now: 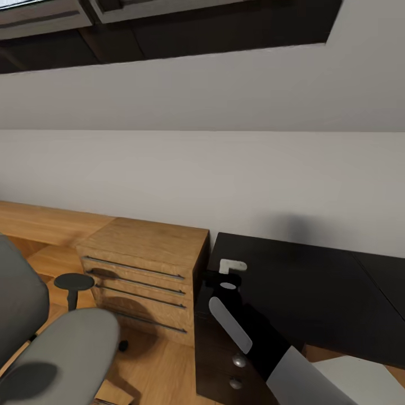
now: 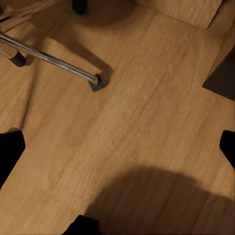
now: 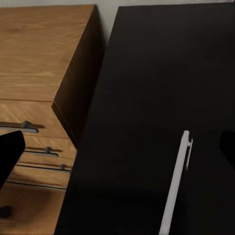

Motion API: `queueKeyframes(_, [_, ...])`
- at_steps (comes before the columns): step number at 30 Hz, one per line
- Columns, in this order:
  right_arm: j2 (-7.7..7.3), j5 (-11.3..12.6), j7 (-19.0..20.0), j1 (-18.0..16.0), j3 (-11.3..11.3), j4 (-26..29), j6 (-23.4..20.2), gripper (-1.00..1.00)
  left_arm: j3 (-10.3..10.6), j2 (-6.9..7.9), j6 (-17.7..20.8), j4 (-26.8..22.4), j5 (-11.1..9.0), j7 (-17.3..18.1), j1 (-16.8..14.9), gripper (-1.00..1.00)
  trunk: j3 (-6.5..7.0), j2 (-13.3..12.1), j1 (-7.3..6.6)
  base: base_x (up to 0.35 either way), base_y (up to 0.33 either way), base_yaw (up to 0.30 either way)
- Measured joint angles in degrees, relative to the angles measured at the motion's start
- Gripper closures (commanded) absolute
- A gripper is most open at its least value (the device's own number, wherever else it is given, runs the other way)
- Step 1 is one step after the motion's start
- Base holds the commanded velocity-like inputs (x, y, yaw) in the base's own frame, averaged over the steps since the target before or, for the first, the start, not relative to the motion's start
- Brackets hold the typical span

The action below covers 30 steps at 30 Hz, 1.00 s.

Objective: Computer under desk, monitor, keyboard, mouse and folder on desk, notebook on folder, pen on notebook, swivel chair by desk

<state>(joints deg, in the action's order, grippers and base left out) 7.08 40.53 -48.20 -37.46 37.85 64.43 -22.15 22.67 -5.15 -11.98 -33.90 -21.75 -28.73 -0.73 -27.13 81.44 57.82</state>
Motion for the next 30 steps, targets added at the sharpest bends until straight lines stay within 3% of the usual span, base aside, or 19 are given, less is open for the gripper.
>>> queueKeyframes(8, [0.07, -0.1, 0.1, 0.0, -0.2, -3.6, 0.0, -1.0, 0.0, -0.06, -0.1, 0.1, 0.0, -0.2, 0.0, -1.0, 0.0, 0.0, 0.03, 0.136, 0.0, 0.0])
queueKeyframes(19, [0.35, -0.2, 3.0, -0.3, -0.4, -13.6, 1.9, -1.0, 0.1, -0.14, -0.1, 0.1, 0.1, -0.3, 0.0, -1.0, 0.0, 0.0, 0.03, 0.01, 0.0, 0.0])
queueKeyframes(30, [0.43, -0.1, 3.6, -0.5, -0.4, -17.7, 2.8, -1.0, 0.1, -0.17, -0.1, 0.0, 0.2, -0.4, 0.0, -1.0, 0.0, 0.0, 0.03, 0.0, 0.0, 0.0])
